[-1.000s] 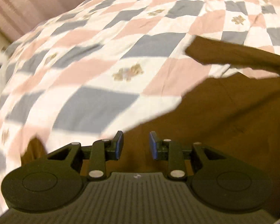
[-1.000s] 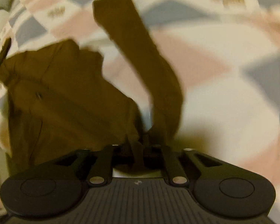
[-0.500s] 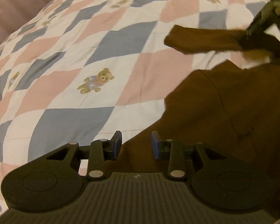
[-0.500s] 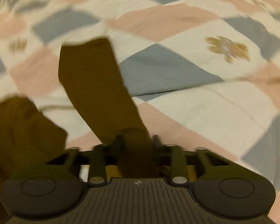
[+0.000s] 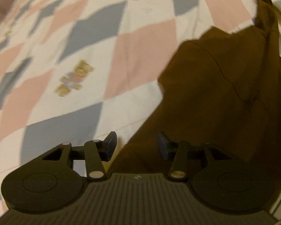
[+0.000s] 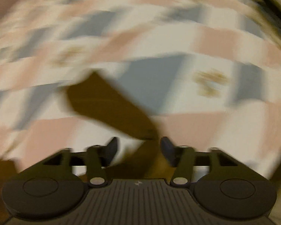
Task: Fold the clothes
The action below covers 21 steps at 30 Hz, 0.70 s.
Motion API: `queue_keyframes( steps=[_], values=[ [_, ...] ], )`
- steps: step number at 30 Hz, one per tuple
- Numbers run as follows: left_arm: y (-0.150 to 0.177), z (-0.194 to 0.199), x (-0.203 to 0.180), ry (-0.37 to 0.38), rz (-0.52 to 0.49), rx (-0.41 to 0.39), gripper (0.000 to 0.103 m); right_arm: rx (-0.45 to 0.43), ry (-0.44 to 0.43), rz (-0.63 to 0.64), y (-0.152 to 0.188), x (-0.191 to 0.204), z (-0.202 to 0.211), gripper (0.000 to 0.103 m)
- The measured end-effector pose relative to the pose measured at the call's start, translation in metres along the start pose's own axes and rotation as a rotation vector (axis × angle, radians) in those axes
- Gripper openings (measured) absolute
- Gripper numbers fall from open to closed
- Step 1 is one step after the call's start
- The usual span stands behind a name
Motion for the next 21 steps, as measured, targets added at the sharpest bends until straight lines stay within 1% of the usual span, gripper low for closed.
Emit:
queue_keyframes(
  steps=[1,2,4,7,9,10,12,14,15,17,18,20,21],
  values=[
    [0.001,-0.005,0.000,0.019,-0.014,0.011,0.046,0.000,-0.085,0.049,0.002,0.019,0.002,0.082],
    [0.001,-0.010,0.001,0.037,-0.029,0.023,0.046,0.041,-0.177,0.108,0.007,0.047,-0.005,0.079],
    [0.005,-0.019,-0.001,0.061,-0.058,0.040,0.047,0.123,-0.355,0.229,0.018,0.102,-0.018,0.080],
    [0.011,-0.028,-0.006,0.070,-0.087,0.048,0.047,0.255,-0.471,0.470,0.044,0.157,-0.045,0.079],
    [0.013,-0.028,-0.006,0.071,-0.085,0.041,0.048,0.338,-0.472,0.605,0.064,0.175,-0.064,0.069],
    [0.015,-0.027,-0.007,0.066,-0.096,0.038,0.051,0.357,-0.460,0.640,0.069,0.174,-0.075,0.069],
    [0.020,-0.028,-0.011,0.064,-0.125,0.044,0.058,0.398,-0.482,0.642,0.076,0.171,-0.083,0.069],
    [0.023,-0.028,-0.014,0.051,-0.160,0.039,0.058,0.422,-0.510,0.619,0.078,0.162,-0.083,0.069],
    [0.024,-0.029,-0.014,0.048,-0.161,0.035,0.058,0.437,-0.525,0.616,0.079,0.160,-0.083,0.067],
    [0.024,-0.033,-0.016,0.038,-0.172,0.038,0.058,0.445,-0.525,0.626,0.080,0.156,-0.085,0.064],
    [0.023,-0.035,-0.016,0.033,-0.177,0.039,0.057,0.447,-0.528,0.620,0.081,0.155,-0.085,0.064],
    [0.023,-0.035,-0.018,0.031,-0.195,0.037,0.050,0.449,-0.543,0.590,0.083,0.153,-0.085,0.064],
    [0.020,-0.034,-0.015,0.040,-0.175,0.037,0.041,0.449,-0.553,0.568,0.083,0.152,-0.085,0.065]
  ],
)
Point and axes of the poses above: each gripper's, at about its wrist camera, not at the fingertips, and z roughly against the way its jaws point, x to its left, y to its underside, the point moved 9 cm from there along -z, roughly the way its jaws point, and after that the axes turned 1 degree about -x, right-handed, at the moved point
